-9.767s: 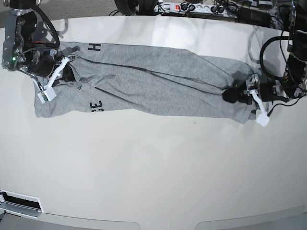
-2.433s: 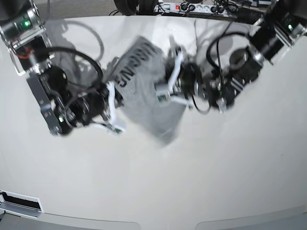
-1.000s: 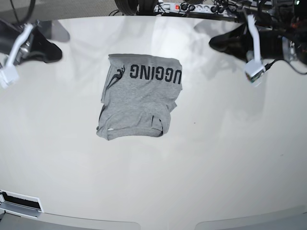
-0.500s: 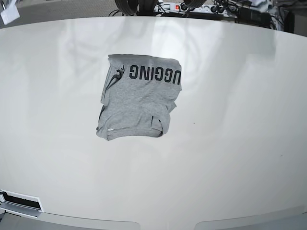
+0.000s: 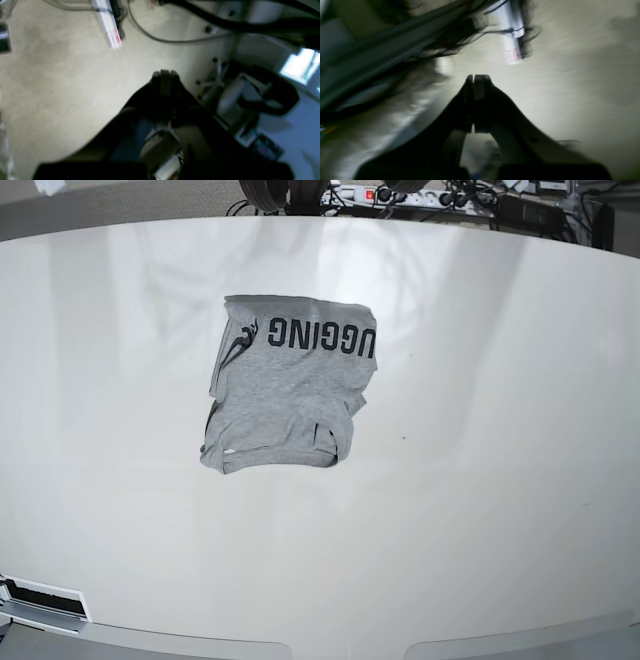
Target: Layout the t-shirt on the table in an organized manner, then fold the t-shirt properly
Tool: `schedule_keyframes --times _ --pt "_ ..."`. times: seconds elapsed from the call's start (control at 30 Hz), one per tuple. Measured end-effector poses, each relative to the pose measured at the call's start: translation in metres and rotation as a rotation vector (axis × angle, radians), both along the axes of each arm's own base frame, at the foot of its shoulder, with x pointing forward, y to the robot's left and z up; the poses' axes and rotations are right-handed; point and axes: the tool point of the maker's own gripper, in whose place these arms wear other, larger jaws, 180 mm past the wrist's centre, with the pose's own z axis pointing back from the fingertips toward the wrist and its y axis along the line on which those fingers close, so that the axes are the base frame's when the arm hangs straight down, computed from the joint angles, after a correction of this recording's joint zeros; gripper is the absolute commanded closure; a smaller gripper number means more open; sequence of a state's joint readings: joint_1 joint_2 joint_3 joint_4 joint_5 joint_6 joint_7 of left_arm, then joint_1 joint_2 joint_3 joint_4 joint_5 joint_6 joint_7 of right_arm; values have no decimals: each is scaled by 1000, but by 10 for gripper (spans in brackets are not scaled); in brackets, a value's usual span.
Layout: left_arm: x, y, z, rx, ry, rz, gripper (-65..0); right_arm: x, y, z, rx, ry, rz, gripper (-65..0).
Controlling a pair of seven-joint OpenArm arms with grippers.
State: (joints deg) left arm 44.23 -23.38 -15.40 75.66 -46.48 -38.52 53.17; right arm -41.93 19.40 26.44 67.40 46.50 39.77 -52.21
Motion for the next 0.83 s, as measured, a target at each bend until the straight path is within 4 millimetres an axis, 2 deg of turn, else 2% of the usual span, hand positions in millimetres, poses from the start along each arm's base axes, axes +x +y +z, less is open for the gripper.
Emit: schedule_keyframes --times 0.2,0.3,0.4,0.47,0.53,0.6,0.67,0.73,0.83 --pt "24 18 -63 112 -104 18 0 -7 18 -58 -68 -17 154 0" --pt "39 29 -86 153 -215 33 0 -6 15 -85 -179 -39 191 0" --pt "62 40 -106 253 -395 43 0 15 18 -102 -243 -100 252 0" --pt "77 44 -118 350 -495 33 0 36 30 -112 -277 -152 305 0" --pt "79 35 -132 410 -490 -7 0 56 49 -119 -294 -202 374 0" --pt "84 11 -142 431 -479 -7 0 70 73 -122 -272 -243 422 0" --pt "94 -20 -146 416 -489 59 0 71 94 -124 -250 -256 449 0" --pt "95 -43 -148 391 -477 88 0 67 107 -126 -246 -254 489 0" --pt "91 -57 -149 384 -467 92 0 64 115 -128 -253 -257 541 0"
